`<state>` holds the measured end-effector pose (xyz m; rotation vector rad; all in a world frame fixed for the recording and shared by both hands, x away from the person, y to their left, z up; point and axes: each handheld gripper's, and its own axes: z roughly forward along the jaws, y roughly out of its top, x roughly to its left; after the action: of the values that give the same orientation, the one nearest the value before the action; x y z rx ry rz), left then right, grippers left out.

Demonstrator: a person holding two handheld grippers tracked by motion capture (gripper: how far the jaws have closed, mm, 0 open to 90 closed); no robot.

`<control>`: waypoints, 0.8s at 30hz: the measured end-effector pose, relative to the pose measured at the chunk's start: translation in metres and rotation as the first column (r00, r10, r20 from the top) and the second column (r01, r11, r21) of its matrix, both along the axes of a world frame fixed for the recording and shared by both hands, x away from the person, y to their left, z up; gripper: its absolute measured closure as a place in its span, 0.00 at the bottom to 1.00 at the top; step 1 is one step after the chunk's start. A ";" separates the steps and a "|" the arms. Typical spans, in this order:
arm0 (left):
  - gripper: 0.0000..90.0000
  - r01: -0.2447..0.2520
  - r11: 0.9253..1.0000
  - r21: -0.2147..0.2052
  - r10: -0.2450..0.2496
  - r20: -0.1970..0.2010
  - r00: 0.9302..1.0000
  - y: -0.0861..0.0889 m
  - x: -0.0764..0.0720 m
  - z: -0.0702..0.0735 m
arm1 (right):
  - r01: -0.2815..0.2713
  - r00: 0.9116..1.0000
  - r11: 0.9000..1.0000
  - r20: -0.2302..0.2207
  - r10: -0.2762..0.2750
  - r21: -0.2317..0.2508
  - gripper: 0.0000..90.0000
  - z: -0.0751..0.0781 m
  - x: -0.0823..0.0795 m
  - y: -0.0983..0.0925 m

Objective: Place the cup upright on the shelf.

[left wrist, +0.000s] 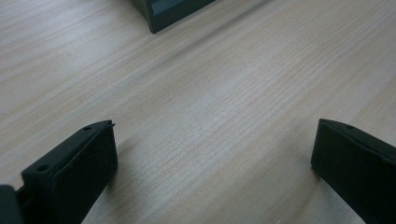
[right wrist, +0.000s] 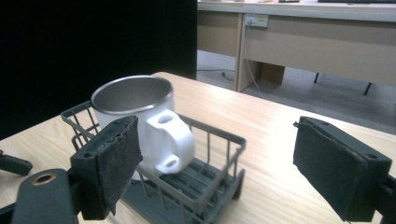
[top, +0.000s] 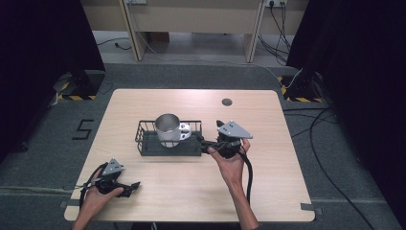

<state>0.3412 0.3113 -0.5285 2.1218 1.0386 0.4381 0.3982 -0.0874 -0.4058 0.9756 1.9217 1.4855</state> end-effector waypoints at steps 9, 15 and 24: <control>0.00 -0.001 1.000 -0.001 0.001 -0.002 1.000 0.000 0.000 0.000 | 0.020 1.000 1.000 -0.012 -0.020 0.010 0.17 -0.008 -0.004 -0.016; 0.00 -0.001 1.000 -0.002 0.001 -0.001 1.000 0.000 0.000 0.000 | 0.037 0.999 0.999 -0.016 -0.037 0.020 0.17 -0.012 -0.009 -0.029; 0.00 -0.001 1.000 -0.002 0.001 -0.001 1.000 0.000 0.000 0.000 | 0.052 0.998 0.998 -0.023 -0.051 0.033 0.17 -0.020 -0.014 -0.040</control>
<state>0.3411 0.3112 -0.5286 2.1203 1.0404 0.4368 0.3841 -0.1275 -0.4257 1.0528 1.8789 1.4878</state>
